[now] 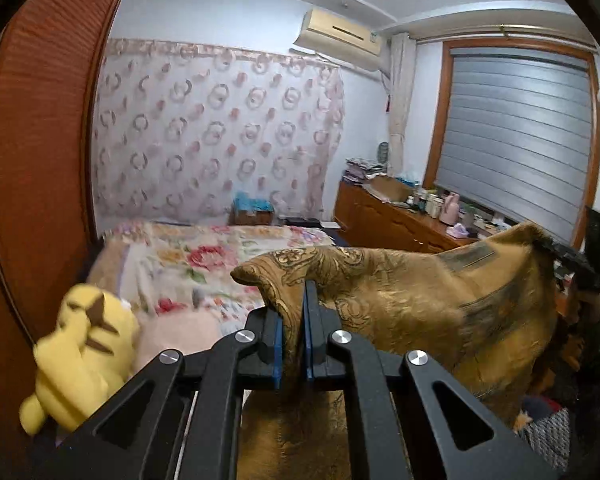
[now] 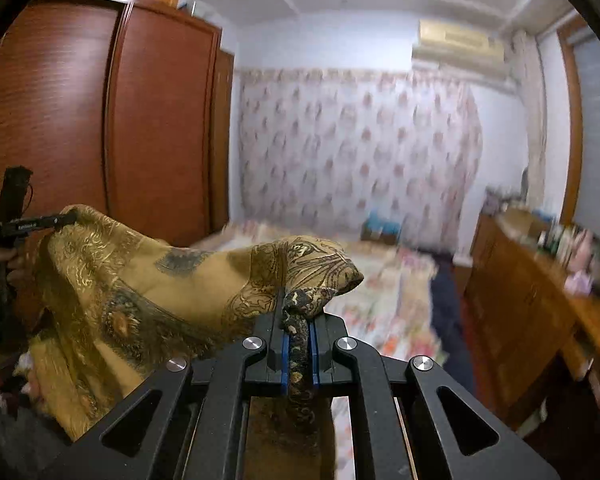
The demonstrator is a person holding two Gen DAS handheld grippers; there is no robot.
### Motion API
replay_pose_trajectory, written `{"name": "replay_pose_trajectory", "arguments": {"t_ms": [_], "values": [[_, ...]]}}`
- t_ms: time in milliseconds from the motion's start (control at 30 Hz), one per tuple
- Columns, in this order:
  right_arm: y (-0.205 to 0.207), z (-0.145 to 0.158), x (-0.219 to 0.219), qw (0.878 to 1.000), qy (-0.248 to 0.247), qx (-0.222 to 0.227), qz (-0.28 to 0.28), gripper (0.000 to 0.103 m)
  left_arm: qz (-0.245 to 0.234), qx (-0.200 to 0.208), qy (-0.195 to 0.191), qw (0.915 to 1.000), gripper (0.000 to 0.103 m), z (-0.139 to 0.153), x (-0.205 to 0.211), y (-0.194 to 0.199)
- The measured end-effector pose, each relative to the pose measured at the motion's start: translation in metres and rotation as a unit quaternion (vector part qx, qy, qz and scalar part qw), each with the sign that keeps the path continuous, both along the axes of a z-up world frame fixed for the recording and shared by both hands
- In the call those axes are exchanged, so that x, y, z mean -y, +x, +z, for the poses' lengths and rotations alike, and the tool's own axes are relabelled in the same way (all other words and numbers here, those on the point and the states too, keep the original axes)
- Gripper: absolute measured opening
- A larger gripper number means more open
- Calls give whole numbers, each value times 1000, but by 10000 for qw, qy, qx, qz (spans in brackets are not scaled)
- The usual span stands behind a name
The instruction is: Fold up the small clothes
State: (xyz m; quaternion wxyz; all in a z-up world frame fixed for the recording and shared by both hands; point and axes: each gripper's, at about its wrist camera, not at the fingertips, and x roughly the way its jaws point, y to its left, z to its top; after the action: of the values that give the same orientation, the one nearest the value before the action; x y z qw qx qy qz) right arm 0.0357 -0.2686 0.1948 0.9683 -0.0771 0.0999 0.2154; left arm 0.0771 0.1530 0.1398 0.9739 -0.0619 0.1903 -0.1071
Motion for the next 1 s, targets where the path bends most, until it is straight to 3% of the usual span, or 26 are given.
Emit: {"name": "replay_pose_trajectory", "arguments": {"t_ms": [100,167,267,333,400,467,633,733,933,1000], "values": [[48,22,-6,9996,-187,-41,-221,7,231,-156,187,9994,11,-3,-4,50],[97,11,-15,9978,-250,-474,-392,14,412,-404,344,9977,23,-20,-5,81],[164,-32,-32,9857,-517,-1204,-1063,35,502,-857,422,9942,41,-65,-12,116],[192,-66,-32,9767,-445,-1685,-1253,36,424,-1138,420,9917,45,-94,-16,121],[202,-98,-32,9705,-313,-2011,-1289,37,307,-1365,532,9887,56,-116,-12,117],[198,-121,-37,9692,-397,-2155,-1124,37,241,-1515,690,9857,78,-132,-6,111],[191,-145,-46,9677,-614,-2283,-877,38,78,-1728,849,9813,79,-159,12,87],[176,-157,-30,9674,-531,-2364,-736,41,-47,-1792,779,9807,79,-173,23,63],[147,-200,-36,9600,-639,-2653,-626,44,-246,-1968,721,9775,79,-202,33,22],[140,-213,-35,9573,-759,-2699,-710,44,-309,-2021,735,9761,72,-208,36,12]]}}
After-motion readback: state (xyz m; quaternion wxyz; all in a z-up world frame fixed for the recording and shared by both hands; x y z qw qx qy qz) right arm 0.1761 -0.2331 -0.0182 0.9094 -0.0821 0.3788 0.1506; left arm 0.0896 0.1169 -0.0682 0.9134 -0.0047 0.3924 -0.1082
